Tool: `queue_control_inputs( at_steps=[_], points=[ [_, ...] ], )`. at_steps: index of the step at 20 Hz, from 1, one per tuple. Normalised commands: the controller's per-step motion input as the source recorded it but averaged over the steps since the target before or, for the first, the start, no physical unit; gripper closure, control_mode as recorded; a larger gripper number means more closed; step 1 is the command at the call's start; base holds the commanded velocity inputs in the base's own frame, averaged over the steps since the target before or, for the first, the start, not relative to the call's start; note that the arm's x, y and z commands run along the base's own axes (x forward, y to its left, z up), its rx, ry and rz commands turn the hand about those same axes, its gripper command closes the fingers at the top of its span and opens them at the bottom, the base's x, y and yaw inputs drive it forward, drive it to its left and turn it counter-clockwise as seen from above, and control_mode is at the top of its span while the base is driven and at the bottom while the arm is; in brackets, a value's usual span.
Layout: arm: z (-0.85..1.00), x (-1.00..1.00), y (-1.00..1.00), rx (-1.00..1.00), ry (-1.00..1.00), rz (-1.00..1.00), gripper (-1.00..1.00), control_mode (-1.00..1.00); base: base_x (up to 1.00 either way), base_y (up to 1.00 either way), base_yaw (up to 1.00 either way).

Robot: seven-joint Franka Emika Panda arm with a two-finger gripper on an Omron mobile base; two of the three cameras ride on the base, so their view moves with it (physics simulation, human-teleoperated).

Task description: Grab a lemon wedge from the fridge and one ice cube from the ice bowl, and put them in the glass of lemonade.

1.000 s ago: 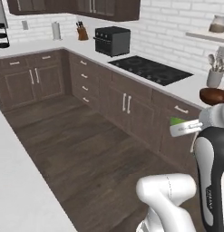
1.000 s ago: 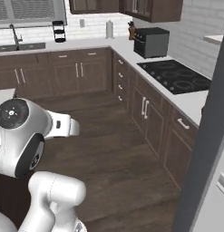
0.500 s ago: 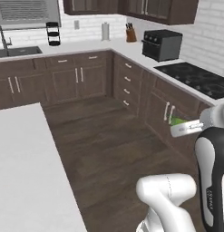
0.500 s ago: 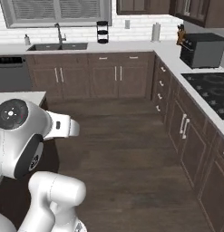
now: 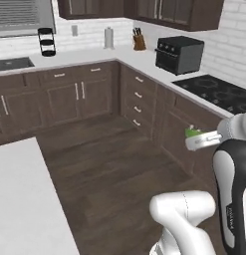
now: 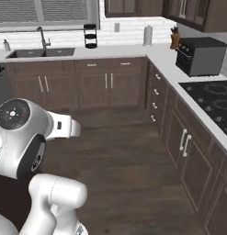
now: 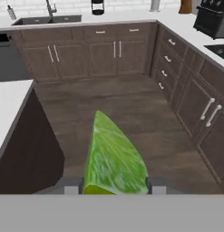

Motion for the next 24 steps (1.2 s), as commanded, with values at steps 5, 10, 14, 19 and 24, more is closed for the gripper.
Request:
queue_control_inputs(
  at_steps=[5,10,14,19,24],
  points=[
    [0.0,0.0,0.0,0.0,0.0,0.0,1.0,1.0,0.43,-0.17,-0.65],
    [0.0,0.0,0.0,0.0,0.0,0.0,1.0,1.0,0.28,-0.19,-0.7],
    [0.0,0.0,0.0,0.0,0.0,0.0,1.0,1.0,0.32,-0.07,-0.73],
    [0.0,0.0,0.0,0.0,0.0,0.0,1.0,1.0,0.44,0.0,-0.73],
    [0.0,0.0,0.0,0.0,0.0,0.0,1.0,1.0,0.68,0.1,-0.68]
  ],
)
